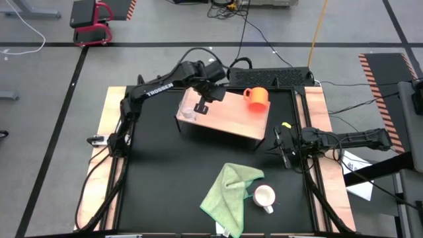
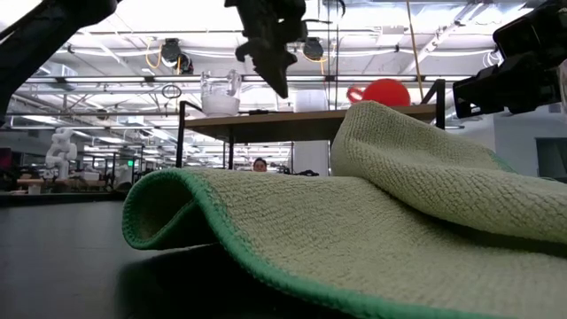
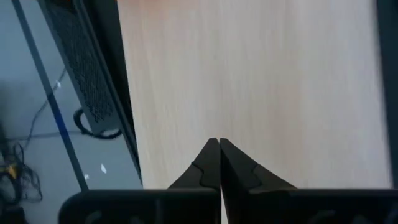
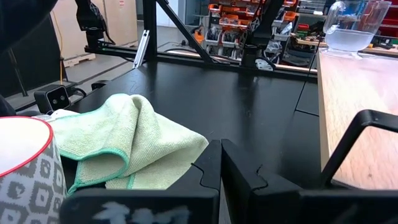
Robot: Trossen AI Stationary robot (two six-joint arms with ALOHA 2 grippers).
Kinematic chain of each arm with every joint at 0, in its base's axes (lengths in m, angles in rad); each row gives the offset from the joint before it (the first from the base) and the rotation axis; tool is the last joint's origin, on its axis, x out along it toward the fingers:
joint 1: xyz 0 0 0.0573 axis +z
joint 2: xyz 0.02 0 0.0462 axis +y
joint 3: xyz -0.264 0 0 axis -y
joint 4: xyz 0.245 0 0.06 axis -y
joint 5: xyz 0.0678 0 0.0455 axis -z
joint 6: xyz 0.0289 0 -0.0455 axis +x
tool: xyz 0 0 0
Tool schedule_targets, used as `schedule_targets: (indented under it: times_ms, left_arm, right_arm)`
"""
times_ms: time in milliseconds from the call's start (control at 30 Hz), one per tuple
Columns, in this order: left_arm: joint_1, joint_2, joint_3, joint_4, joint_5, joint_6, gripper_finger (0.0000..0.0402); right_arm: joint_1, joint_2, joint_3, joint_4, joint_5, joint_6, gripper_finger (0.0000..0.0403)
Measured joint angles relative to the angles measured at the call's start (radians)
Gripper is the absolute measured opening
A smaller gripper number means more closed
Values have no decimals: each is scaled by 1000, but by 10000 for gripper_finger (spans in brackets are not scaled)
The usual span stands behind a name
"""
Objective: Stack small to large cups/mugs on shelf
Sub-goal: Put the orange mug on the shelf
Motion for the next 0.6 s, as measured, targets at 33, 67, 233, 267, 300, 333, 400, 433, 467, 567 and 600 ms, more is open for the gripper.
schedule_targets:
  times_ms: [33,67,233,267,300,333,400,433,467,567,600]
  left_arm:
    - [-1,-10,0,1,15,2,1]
    - [-3,-14,0,4,24,-1,1]
    - [-19,-33,1,27,43,-5,1]
    - [-22,-35,2,32,43,-5,1]
    - [-25,-36,2,30,42,-9,1]
    - [-30,-35,2,28,41,-12,0]
    - [-38,-33,2,55,18,-10,0]
    - [-43,-33,1,86,0,-10,0]
    - [-47,-33,1,123,-17,-9,1]
    - [-60,-33,2,235,-43,-11,7]
    - [-63,-33,2,262,-45,-11,11]
  right_arm:
    - [0,0,0,1,0,0,0]
    - [0,0,0,3,0,0,0]
    - [0,2,0,7,0,0,0]
    - [0,3,0,7,0,0,0]
    - [0,3,0,8,0,0,0]
    - [0,4,0,11,0,2,0]
    - [0,5,0,11,0,3,0]
    - [0,5,0,14,0,3,0]
    - [0,5,0,15,0,3,0]
    - [0,5,0,14,0,3,0]
    - [0,5,0,14,0,3,0]
